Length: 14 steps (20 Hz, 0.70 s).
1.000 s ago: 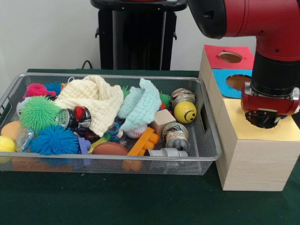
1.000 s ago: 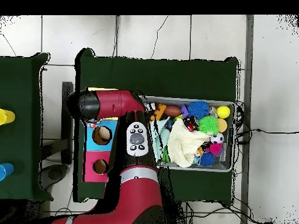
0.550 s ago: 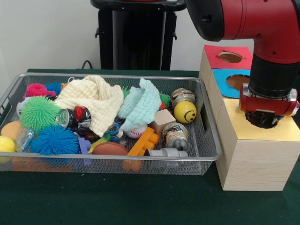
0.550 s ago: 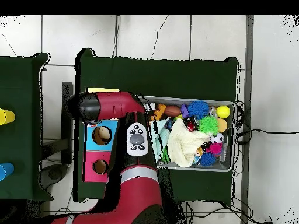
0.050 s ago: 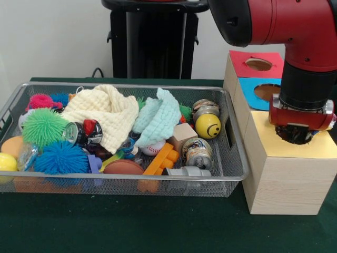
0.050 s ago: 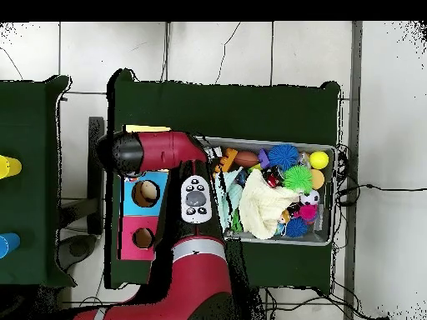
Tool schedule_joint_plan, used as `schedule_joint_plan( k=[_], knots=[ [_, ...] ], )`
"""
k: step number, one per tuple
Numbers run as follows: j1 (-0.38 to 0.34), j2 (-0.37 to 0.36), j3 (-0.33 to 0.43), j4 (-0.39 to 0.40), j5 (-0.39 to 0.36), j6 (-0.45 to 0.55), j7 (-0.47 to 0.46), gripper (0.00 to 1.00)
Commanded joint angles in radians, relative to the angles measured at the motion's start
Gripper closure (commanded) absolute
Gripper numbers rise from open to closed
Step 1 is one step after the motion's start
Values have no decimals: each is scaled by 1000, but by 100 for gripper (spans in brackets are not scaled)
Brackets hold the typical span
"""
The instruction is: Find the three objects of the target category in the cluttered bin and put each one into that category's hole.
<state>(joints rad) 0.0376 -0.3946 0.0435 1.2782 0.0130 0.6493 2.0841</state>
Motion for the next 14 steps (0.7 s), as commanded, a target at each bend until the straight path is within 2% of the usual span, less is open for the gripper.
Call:
schedule_joint_plan(
  k=[1,2,3,14],
  knots=[
    [-23,66,78,106,-63,-40,-25,100],
    [-24,66,79,109,-62,-46,-22,100],
    [-27,65,83,115,-60,-53,-21,0],
    [-12,66,64,100,-65,-62,20,0]
  ],
)
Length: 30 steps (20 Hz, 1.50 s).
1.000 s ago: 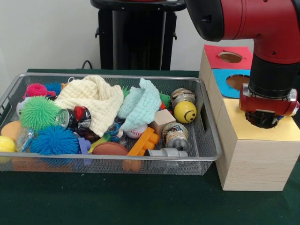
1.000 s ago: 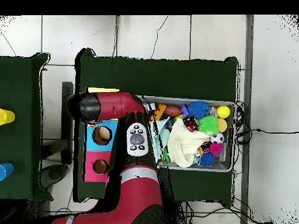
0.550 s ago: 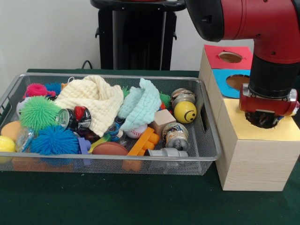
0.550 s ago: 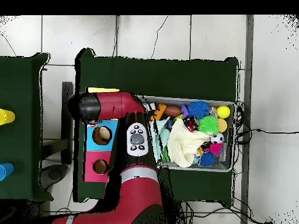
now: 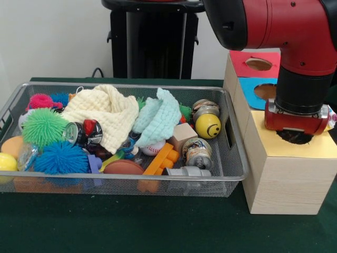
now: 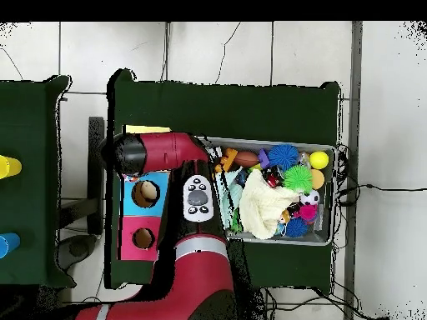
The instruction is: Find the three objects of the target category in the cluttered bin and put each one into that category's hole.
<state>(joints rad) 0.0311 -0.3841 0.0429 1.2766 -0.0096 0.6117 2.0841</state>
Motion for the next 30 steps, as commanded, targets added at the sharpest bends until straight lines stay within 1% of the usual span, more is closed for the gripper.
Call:
schedule_joint_plan(
  k=[1,5,11,19,30],
  knots=[
    [-7,56,66,103,-42,-24,20,0],
    [-7,56,68,107,-37,-25,28,0],
    [-6,35,66,115,-33,-2,30,0],
    [-9,39,70,113,-32,-8,28,0],
    [-13,-35,79,143,-8,63,23,0]
  ],
)
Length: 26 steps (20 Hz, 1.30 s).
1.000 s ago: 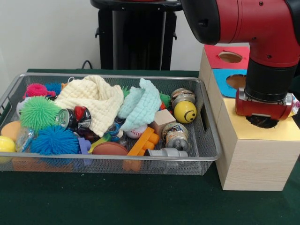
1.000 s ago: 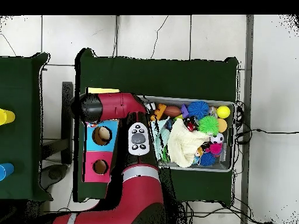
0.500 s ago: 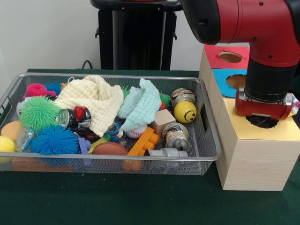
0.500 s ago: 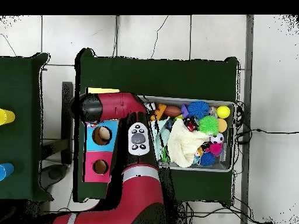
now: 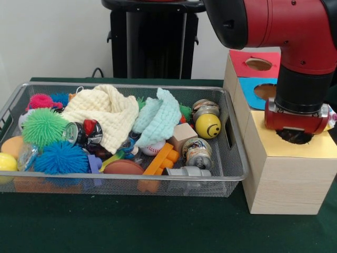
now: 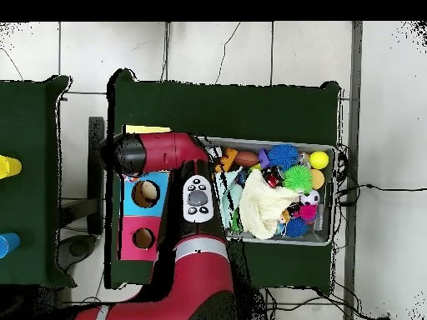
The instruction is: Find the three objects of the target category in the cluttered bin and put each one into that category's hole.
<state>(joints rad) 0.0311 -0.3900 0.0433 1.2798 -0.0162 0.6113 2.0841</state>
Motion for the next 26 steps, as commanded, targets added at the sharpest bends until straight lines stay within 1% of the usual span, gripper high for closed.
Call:
schedule_joint_plan(
  k=[1,8,26],
  knots=[
    [-13,-34,79,140,1,70,24,0],
    [-13,-64,81,144,13,113,23,0],
    [-18,-87,85,129,26,172,22,0]
  ],
)
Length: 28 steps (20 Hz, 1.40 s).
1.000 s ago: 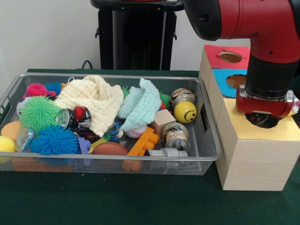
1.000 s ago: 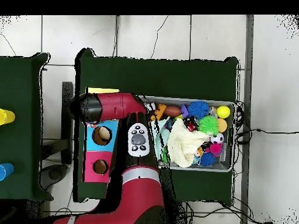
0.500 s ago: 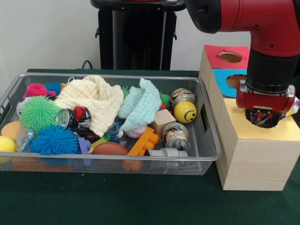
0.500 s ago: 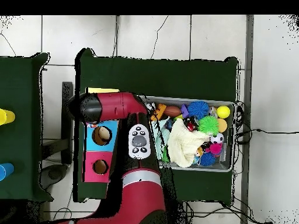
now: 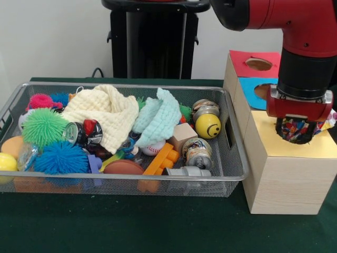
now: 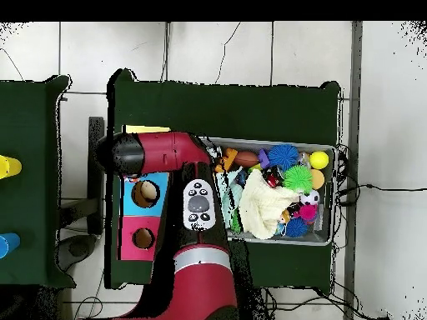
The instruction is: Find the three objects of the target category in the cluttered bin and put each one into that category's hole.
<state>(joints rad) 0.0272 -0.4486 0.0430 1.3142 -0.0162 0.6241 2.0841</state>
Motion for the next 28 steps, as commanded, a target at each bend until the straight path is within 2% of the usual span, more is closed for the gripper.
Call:
schedule_joint_plan(
  k=[1,11,20,28],
  knots=[
    [-14,-31,85,93,27,166,22,0],
    [-20,-56,89,93,35,202,22,0],
    [-24,-125,87,105,52,283,20,0],
    [-26,-139,82,83,56,328,17,0]
  ],
)
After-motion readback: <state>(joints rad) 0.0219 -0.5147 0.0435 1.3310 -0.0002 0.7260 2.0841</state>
